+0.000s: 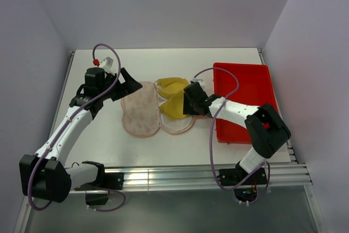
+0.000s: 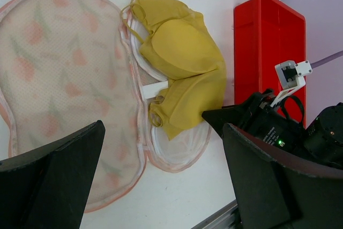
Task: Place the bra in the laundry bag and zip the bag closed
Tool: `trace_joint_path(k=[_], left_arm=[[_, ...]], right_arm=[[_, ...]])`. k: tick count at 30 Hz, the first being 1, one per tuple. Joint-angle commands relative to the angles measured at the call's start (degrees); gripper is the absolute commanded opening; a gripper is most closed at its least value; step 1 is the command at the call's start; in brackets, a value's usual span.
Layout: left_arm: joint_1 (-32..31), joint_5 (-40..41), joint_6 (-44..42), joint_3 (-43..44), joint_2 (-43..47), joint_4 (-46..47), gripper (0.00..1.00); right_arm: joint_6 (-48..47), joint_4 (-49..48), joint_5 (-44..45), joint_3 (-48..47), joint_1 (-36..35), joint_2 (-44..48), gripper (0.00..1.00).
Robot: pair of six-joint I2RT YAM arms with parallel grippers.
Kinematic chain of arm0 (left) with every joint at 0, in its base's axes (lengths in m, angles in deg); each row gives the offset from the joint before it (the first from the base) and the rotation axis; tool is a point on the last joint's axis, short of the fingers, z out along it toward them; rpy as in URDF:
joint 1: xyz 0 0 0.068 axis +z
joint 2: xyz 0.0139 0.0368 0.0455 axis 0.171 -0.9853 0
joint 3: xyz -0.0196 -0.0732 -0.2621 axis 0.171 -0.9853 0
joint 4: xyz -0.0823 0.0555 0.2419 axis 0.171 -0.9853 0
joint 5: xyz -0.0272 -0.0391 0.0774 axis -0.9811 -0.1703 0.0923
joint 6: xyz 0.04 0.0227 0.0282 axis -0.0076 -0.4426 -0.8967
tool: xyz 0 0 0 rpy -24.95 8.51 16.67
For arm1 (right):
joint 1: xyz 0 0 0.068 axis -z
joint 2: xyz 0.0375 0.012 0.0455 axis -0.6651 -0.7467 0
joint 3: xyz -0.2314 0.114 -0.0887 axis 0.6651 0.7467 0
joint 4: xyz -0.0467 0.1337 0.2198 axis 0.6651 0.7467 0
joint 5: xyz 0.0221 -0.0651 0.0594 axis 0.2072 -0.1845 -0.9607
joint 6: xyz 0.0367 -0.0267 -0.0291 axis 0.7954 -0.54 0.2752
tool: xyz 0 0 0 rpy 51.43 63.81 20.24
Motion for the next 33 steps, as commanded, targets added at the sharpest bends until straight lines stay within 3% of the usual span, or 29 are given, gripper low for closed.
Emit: trace_joint_path(k=[1, 4, 5, 11, 22, 33], left_arm=[[-0.2, 0.4, -0.5, -0.1, 0.0, 2.0, 0.99], [-0.2, 0.6, -0.6, -0.1, 0.0, 1.8, 0.99], [-0.2, 0.6, -0.5, -0.1, 0.0, 1.8, 0.99], [-0.2, 0.6, -0.3, -0.1, -0.2, 1.9, 0.99], [-0.2, 0.7, 0.2, 0.3, -1.1, 1.9, 0.99], [-3.8, 3.5, 3.2, 1.1, -3.5, 3.9, 0.99]], right_arm=[[0.8, -2.2, 0.1, -0.3, 0.3, -0.2, 0.53], [0.9, -2.1, -0.5, -0.4, 0.4, -0.4, 0.39], [0.8, -1.8, -0.7, -0.5, 0.3, -0.1, 0.3], [-0.7, 1.3, -3.5, -1.3, 0.3, 2.6, 0.15], [-5.5, 9.5, -18.7, -4.8, 0.7, 7.3, 0.14], [-5.0, 12.4, -26.6, -2.0, 1.5, 5.9, 0.14]])
